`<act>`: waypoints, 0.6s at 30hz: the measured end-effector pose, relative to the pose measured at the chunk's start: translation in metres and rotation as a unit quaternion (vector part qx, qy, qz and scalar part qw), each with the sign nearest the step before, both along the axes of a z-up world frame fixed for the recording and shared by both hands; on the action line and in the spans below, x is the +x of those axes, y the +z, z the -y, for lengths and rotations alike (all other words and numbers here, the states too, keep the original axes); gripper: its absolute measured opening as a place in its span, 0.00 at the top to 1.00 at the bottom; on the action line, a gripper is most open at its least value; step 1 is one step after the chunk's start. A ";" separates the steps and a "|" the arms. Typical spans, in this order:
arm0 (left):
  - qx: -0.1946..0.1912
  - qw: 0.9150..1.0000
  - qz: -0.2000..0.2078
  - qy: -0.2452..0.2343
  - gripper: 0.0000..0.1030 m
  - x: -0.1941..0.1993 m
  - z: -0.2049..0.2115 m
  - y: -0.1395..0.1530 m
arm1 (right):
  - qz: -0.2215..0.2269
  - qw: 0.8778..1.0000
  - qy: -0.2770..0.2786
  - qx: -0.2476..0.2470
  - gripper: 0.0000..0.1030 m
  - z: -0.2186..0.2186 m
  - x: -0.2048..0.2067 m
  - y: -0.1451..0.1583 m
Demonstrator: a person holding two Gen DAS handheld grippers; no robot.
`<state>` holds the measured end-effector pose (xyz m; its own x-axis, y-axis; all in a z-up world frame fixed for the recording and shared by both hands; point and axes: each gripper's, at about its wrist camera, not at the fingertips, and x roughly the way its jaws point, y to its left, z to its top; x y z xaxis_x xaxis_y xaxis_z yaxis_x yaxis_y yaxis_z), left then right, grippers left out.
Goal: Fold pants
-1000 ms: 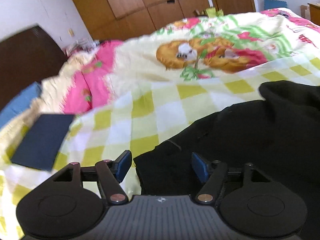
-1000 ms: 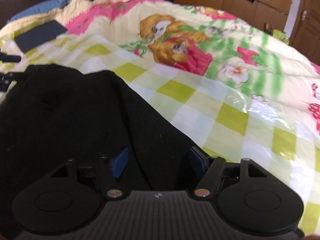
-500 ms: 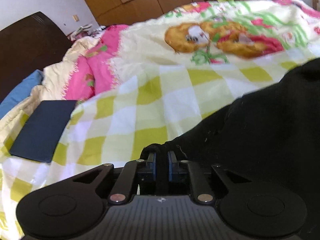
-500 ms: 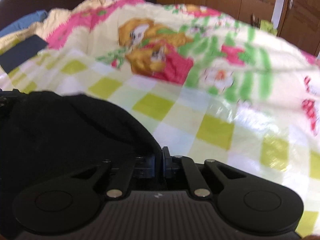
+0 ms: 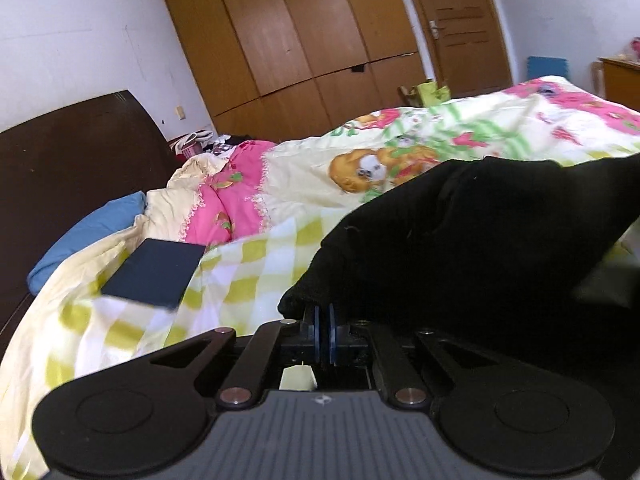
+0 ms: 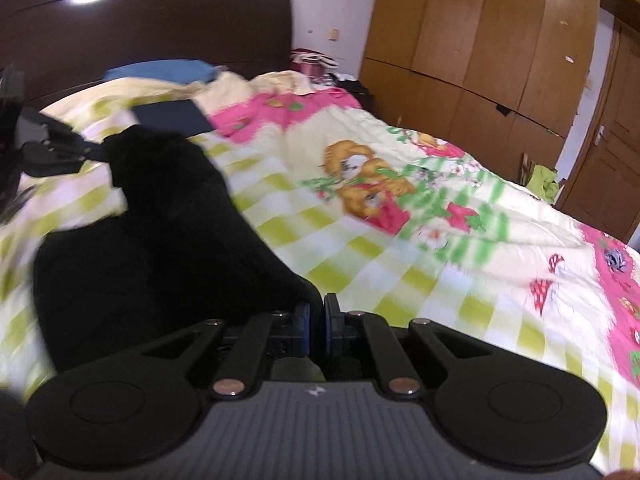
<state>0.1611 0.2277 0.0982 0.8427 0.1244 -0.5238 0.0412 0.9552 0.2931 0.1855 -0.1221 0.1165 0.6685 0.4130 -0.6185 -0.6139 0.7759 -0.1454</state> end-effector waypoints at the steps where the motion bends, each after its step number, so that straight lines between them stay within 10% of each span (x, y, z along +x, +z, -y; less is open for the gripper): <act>1: -0.007 1.000 -0.007 -0.002 0.80 -0.017 0.002 -0.003 | -0.014 1.000 0.002 -0.001 0.94 0.000 -0.014 -0.007; 9: -0.006 0.996 -0.065 0.065 0.80 -0.079 -0.015 -0.070 | -0.071 0.995 0.007 -0.073 0.94 -0.024 -0.068 -0.098; 18: 0.063 0.997 -0.038 0.007 0.68 -0.120 0.011 -0.083 | -0.074 0.992 0.000 -0.099 0.89 -0.028 -0.070 -0.093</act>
